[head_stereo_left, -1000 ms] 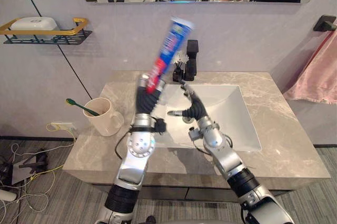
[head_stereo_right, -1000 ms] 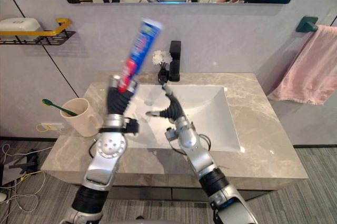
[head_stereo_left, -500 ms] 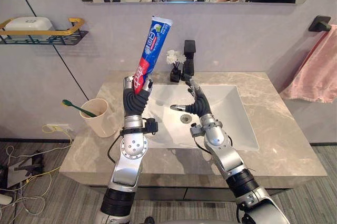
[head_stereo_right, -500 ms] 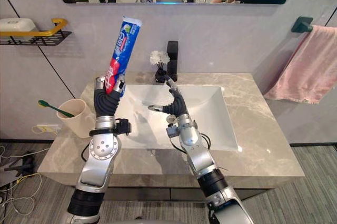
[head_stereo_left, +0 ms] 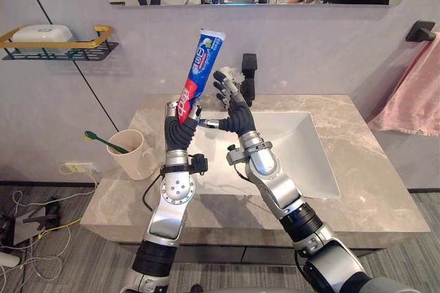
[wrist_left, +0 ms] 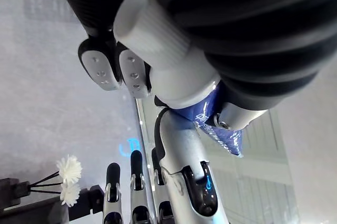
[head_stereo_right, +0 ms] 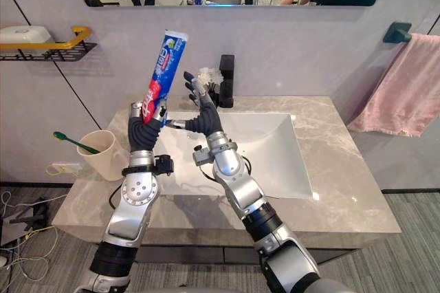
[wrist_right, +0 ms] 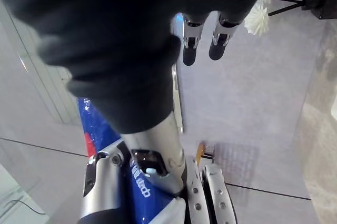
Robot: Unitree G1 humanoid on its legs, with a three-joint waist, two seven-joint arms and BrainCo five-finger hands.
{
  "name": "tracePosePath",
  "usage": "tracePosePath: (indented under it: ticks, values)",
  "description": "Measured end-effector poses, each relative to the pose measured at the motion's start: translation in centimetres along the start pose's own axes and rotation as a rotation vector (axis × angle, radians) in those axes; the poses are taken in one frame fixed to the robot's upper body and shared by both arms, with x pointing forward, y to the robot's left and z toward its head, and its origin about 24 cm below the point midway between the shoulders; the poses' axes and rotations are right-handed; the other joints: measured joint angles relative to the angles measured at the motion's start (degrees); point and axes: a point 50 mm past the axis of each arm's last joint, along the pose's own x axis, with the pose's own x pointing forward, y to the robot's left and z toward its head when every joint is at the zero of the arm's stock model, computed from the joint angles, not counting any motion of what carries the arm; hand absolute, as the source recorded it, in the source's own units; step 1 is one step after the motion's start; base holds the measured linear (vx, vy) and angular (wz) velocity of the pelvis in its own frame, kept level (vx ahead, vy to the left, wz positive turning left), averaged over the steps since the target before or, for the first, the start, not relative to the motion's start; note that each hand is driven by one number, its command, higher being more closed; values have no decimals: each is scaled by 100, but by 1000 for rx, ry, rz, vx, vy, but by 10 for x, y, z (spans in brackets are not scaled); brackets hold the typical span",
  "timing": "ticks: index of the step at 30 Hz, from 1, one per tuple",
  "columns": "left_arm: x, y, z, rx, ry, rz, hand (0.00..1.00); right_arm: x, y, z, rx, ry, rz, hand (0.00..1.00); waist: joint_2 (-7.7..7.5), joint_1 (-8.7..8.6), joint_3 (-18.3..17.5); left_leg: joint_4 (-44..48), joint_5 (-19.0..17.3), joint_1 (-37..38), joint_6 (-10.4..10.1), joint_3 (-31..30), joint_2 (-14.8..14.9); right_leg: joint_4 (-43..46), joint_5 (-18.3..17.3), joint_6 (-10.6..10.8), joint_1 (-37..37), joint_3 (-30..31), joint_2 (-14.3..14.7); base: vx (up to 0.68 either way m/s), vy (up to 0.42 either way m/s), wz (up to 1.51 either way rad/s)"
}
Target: Organize washtable
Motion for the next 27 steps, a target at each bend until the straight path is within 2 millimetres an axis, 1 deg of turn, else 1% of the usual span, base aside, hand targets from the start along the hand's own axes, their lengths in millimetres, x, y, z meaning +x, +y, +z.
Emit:
tracePosePath:
  ticks: [2,14,17,19,23,27]
  values:
    - [1,-1,0,0,-3,1,100,1,-1,1,-3,-2,3,0,22,-1,-13,-2,0,2,0,4,2,-2,1,-1,0,2,3,0,0,0]
    - [3,4,-6,16,10,4,100,1,-4,-1,-9,6,1,0,26,11,-11,-17,0,2,0,15,3,-12,8,-1,-4,5,3,0,0,0]
    - [4,14,-15,39,51,43,100,3,-4,3,-16,-9,4,0,52,3,-8,-17,0,13,0,16,3,-10,8,0,6,6,3,0,0,0]
    - [4,22,-25,56,101,73,100,10,-2,11,-32,-44,17,0,92,8,-4,-17,0,14,0,16,3,-10,12,5,7,6,2,0,0,0]
    - [2,31,-29,56,124,112,100,14,-1,22,-59,-107,23,0,124,8,2,-17,0,21,-1,16,3,-11,12,5,15,5,1,0,0,0]
    - [3,39,-30,64,127,146,100,15,-6,24,-98,-120,0,0,146,8,13,-19,0,45,-1,15,3,-21,12,5,46,1,1,0,0,0]
